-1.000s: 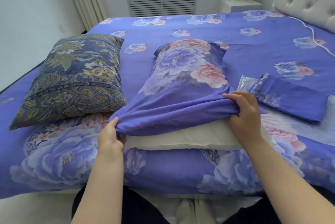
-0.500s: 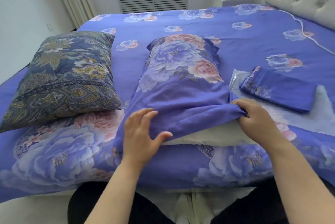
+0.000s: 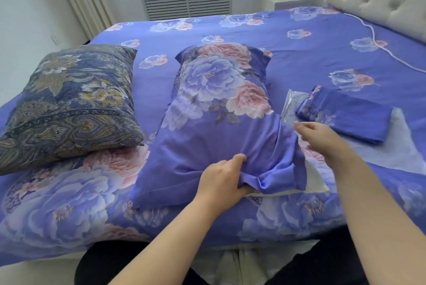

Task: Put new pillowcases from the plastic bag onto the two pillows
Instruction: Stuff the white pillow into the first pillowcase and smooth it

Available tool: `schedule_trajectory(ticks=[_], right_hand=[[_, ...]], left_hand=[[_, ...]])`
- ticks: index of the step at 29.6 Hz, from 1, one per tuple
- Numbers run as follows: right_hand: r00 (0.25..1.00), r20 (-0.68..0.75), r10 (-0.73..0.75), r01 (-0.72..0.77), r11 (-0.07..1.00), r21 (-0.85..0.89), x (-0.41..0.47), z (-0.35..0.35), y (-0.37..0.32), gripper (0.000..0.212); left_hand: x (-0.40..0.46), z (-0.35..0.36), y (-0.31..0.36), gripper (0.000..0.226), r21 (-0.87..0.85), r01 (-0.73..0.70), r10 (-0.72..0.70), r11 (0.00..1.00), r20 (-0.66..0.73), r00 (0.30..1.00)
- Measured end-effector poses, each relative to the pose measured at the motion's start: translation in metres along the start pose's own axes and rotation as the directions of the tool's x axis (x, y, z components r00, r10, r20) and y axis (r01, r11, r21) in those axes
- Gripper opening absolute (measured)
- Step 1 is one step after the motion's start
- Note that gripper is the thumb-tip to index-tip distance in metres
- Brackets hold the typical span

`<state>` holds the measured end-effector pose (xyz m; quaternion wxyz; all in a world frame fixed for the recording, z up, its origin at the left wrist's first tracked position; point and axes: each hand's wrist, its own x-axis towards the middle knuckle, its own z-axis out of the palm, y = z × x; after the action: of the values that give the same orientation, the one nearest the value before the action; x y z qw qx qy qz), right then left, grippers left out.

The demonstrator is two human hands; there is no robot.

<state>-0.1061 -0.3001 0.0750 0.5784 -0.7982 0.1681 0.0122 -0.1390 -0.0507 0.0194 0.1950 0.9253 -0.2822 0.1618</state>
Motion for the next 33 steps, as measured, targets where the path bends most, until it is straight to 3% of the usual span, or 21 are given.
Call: schedule_trajectory(ticks=[1,3,7,10,13,16,19,22,28,33], right_hand=[[0.999,-0.031,0.017,-0.022,0.985,-0.170,0.011,0.006,0.001,0.039],[0.999,-0.003,0.037,-0.036,0.937,-0.348,0.024,0.018,0.000,0.042],[0.994,-0.093,-0.063,0.005,0.848,-0.529,0.037,0.029,-0.012,0.046],[0.991,-0.079,-0.107,0.047,0.838,-0.544,0.027,0.017,-0.013,0.043],[0.984,-0.126,-0.124,0.055,0.894,-0.444,0.001,-0.010,0.017,0.036],[0.992,-0.113,0.053,-0.096,0.899,-0.428,-0.020,-0.008,0.063,0.013],[0.977,-0.146,0.153,-0.207,0.825,-0.526,-0.020,0.009,0.090,0.025],[0.965,-0.221,0.139,-0.252,0.721,-0.646,-0.017,0.009,0.087,0.032],[0.974,-0.198,0.113,-0.185,0.897,-0.401,-0.033,0.018,0.070,0.024],[0.958,-0.228,0.173,-0.278,0.752,-0.597,-0.053,0.010,0.088,0.042]], left_hand=[[0.000,0.002,0.000,0.077,0.007,0.002,-0.002,1.000,0.006,1.000],[0.000,0.003,0.001,0.095,0.051,0.013,-0.014,0.999,0.012,1.000],[-0.001,0.004,0.000,0.096,0.111,0.010,-0.014,0.994,0.034,0.999],[0.000,0.004,0.003,0.091,0.112,0.057,-0.059,0.992,0.019,0.998],[0.009,0.002,0.004,0.096,0.126,0.171,-0.173,0.977,0.007,0.985],[0.021,0.006,0.009,0.089,0.139,0.216,-0.230,0.966,0.091,0.969],[0.022,0.010,0.024,0.072,0.231,0.075,-0.099,0.970,0.094,0.991],[0.017,0.006,0.031,0.038,0.264,-0.055,0.035,0.963,0.077,0.996],[-0.023,0.016,0.039,0.037,0.283,-0.206,0.140,0.937,0.236,0.961],[-0.043,0.028,0.046,0.036,0.199,-0.243,0.191,0.949,0.251,0.949]])
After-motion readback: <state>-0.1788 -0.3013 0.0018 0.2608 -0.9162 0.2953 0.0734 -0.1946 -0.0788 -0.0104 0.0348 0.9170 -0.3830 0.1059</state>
